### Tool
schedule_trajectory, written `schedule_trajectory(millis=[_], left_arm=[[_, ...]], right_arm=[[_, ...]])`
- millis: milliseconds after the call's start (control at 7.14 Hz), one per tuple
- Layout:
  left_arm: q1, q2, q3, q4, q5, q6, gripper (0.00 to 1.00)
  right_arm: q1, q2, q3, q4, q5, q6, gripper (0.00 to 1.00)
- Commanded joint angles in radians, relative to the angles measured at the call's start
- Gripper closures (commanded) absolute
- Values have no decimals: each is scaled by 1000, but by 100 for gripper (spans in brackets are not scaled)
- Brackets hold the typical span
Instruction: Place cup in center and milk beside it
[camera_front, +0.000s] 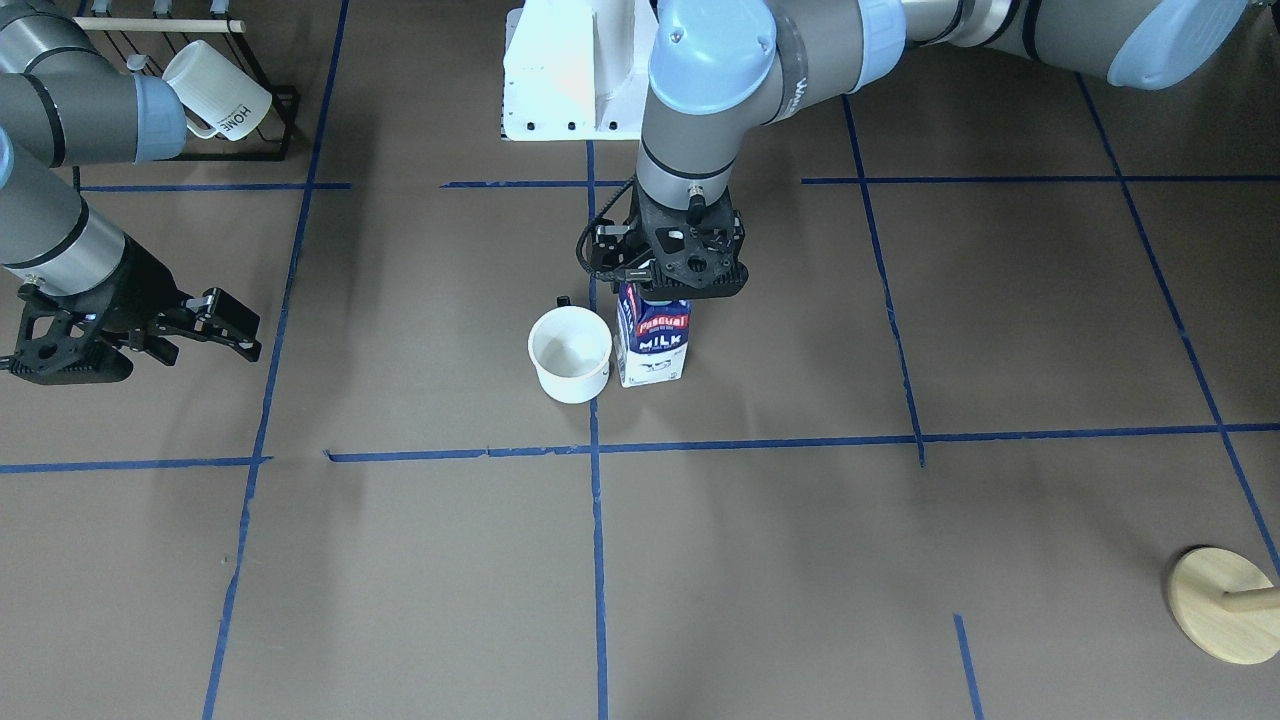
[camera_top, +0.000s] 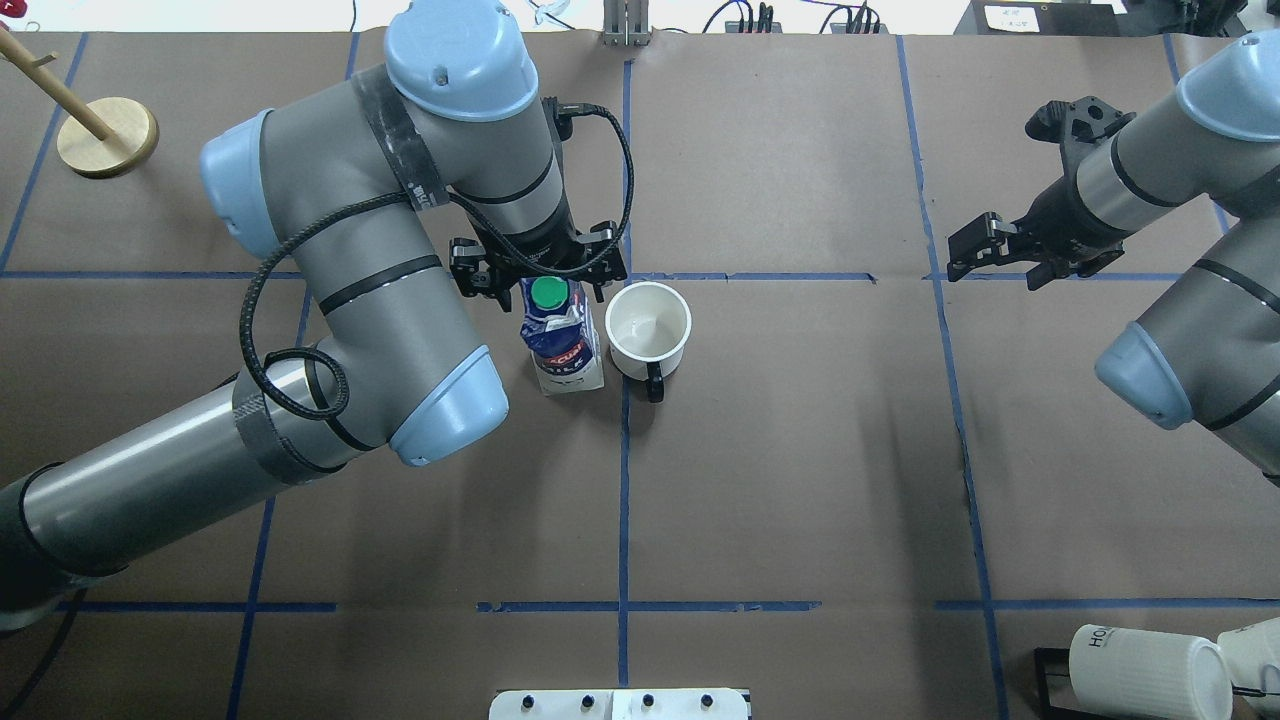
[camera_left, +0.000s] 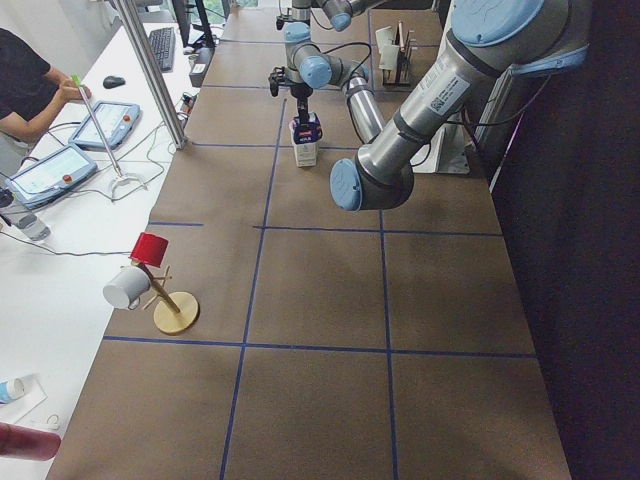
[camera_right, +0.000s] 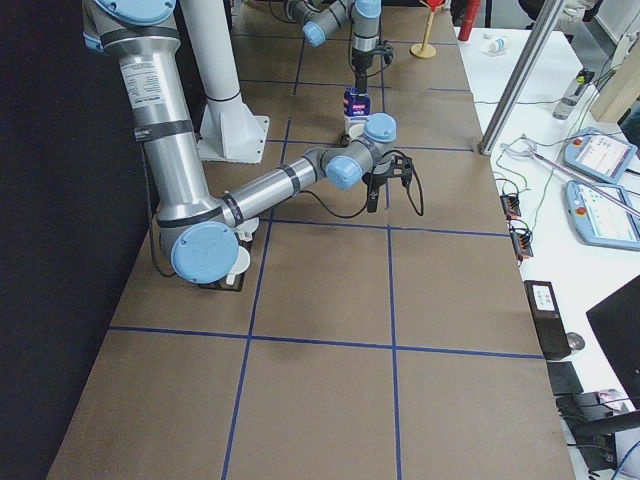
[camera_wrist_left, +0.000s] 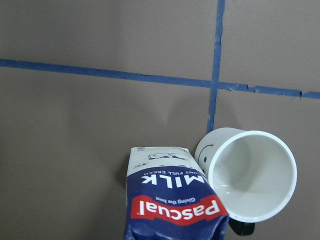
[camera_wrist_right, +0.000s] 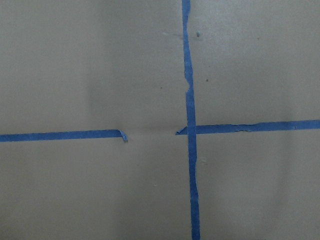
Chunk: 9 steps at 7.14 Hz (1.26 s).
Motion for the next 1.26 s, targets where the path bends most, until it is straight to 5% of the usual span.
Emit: schedule_trajectory(millis=[0,280,560,840,1120], left_arm=[[-78,26,-136,19,-4,13,0],[-190,246,-346,26,-28,225,0],[-398,461,-367,27,-186,594,0],[-646,685,-349,27,-243,1068,0],[-872,757,-117,24,-298,1513,0]], right_arm=[[22,-7,7,0,14,-16,0],[154,-68,2,-11,134,-153,0],[338,-154,-24,-58,194,-429,0],[530,-168,-128,-202,217,-843,0],[674,-170,-201,-316,232,-1140,0]])
